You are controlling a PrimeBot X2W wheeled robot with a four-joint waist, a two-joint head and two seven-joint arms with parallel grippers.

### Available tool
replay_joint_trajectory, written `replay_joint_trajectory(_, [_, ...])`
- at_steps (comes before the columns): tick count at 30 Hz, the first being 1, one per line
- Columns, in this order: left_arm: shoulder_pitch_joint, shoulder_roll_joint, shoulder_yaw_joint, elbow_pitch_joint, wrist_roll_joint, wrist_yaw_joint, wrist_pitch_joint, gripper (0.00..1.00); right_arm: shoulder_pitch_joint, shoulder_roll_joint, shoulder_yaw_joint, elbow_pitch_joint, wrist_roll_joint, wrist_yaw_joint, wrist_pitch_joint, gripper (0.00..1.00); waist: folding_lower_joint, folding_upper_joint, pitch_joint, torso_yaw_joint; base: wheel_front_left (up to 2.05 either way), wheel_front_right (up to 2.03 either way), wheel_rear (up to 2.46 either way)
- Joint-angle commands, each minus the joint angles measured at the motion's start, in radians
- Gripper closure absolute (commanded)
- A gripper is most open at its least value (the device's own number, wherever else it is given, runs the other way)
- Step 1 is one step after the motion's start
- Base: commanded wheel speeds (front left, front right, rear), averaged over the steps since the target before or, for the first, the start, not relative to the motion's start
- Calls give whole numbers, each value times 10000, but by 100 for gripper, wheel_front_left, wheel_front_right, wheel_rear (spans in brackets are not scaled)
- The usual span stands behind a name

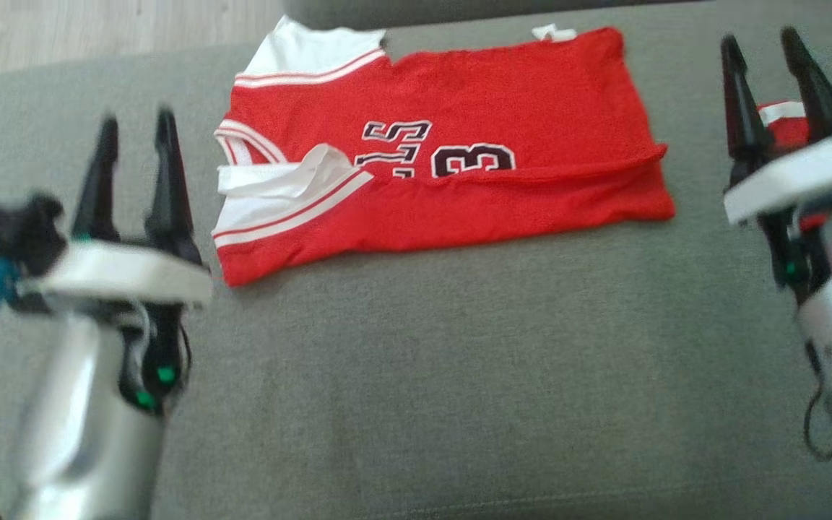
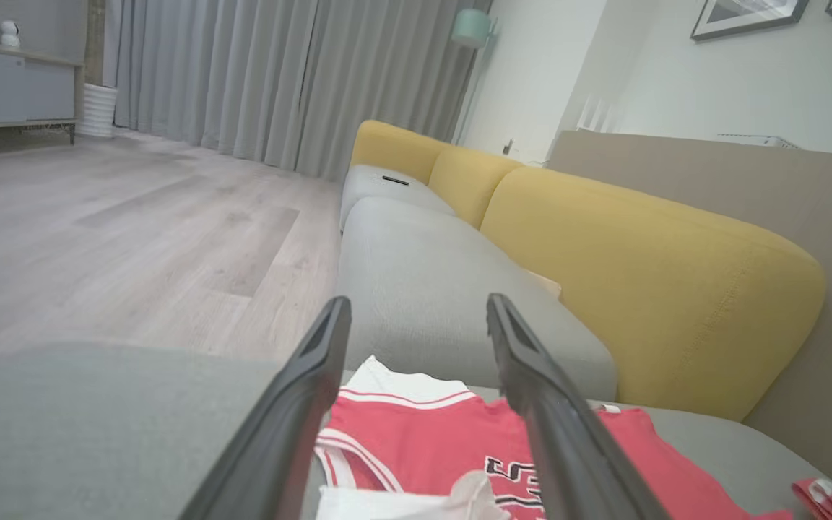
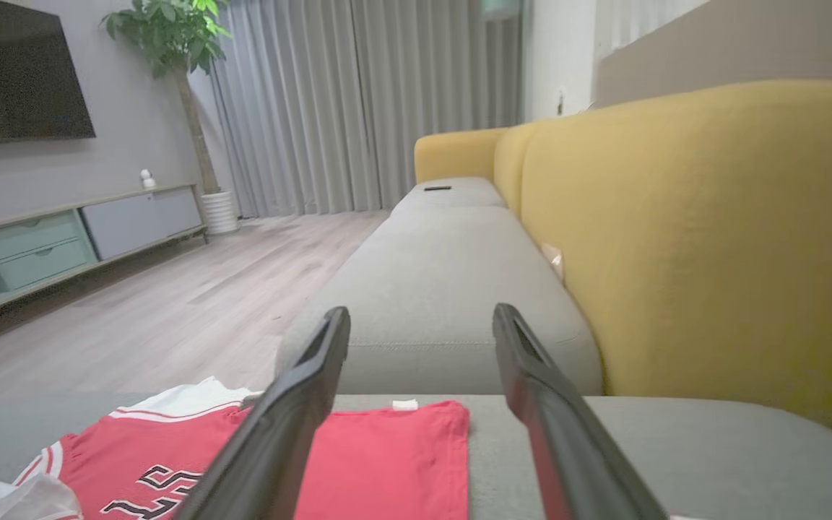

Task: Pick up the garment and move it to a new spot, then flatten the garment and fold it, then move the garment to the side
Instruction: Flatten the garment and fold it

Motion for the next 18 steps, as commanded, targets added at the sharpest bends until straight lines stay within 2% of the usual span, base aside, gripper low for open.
replay_joint_trajectory(1, [136, -116, 811, -634, 331, -34, -49, 0, 969, 333, -744, -865, -802, -9, -103, 0, 2, -1, -296, -205, 0, 0, 0])
replay_joint_trajectory(4, [995, -536, 1095, -675, 939, -213, -50, 0, 2339, 994, -1921, -1818, -1964, -9, -104, 0, 2, -1, -417, -263, 0, 0, 0])
replay_joint_trajectory(7, [1431, -865, 1372, -438, 1289, -348, -50, 0, 3325, 1625, -2646, -2485, -2790, -9, -105, 0, 2, -1, -433, -337, 0, 0, 0])
replay_joint_trajectory(13, [1338, -974, 1489, 341, 1876, -502, -50, 0, 3911, 2173, -3094, -3216, -3516, -9, 47, 0, 2, -1, -305, -478, 0, 0, 0])
replay_joint_trajectory(18, [781, -932, 1495, 1382, 2238, -475, -50, 0, 3954, 2296, -3169, -3827, -3759, -9, 427, 0, 2, -1, -32, -603, 0, 0, 0])
